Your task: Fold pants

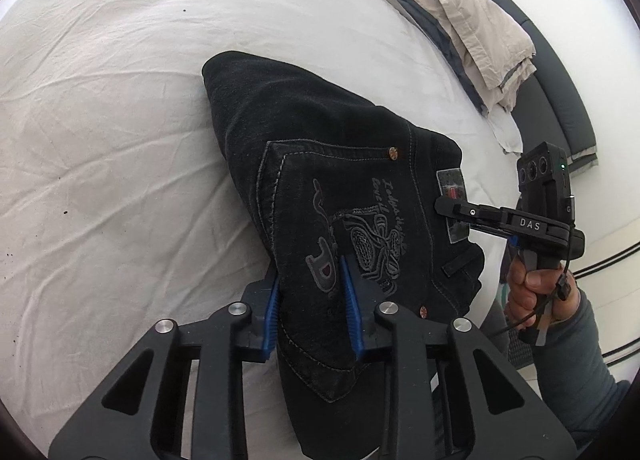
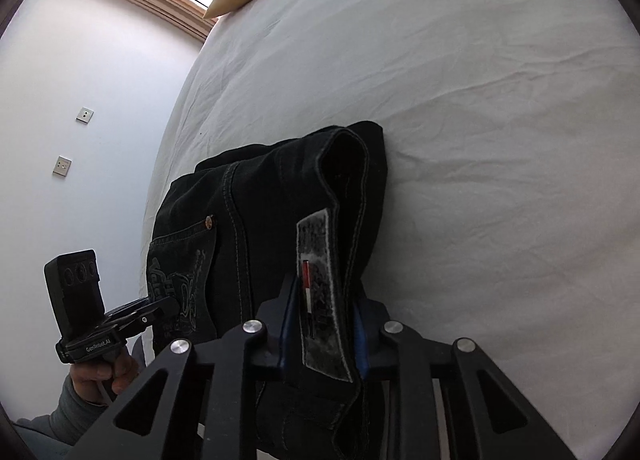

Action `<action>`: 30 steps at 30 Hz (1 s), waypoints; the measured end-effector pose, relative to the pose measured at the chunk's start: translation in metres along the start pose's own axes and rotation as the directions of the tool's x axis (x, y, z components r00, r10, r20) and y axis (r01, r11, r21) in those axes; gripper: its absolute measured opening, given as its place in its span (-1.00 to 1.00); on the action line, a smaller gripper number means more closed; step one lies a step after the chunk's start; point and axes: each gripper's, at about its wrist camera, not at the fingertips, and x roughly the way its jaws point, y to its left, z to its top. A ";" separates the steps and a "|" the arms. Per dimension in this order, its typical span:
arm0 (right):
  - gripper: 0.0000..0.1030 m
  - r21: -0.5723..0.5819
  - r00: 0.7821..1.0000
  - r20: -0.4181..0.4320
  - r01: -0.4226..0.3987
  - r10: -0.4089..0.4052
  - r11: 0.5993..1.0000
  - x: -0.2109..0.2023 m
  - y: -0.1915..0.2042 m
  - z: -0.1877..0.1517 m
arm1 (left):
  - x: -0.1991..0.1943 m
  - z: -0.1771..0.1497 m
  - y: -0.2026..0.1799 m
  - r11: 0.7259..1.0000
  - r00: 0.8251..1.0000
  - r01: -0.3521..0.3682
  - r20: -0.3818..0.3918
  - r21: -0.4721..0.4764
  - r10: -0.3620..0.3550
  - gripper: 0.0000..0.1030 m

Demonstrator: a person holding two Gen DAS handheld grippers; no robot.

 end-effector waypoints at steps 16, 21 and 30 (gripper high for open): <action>-0.64 -0.161 0.988 0.144 -0.022 0.046 0.987 -0.022 0.085 0.066 | -0.083 0.100 0.010 0.995 0.984 -0.063 0.171 0.081 0.049 -0.59; -0.63 -0.136 0.989 0.131 -0.044 0.062 0.990 0.014 0.084 0.116 | -0.080 0.152 0.045 0.990 0.979 -0.111 0.180 0.087 0.094 -0.59; -0.48 -0.046 0.994 0.055 -0.094 0.097 0.994 0.082 0.052 0.153 | -0.039 0.180 0.139 0.984 0.976 -0.177 0.123 -0.022 0.178 -0.52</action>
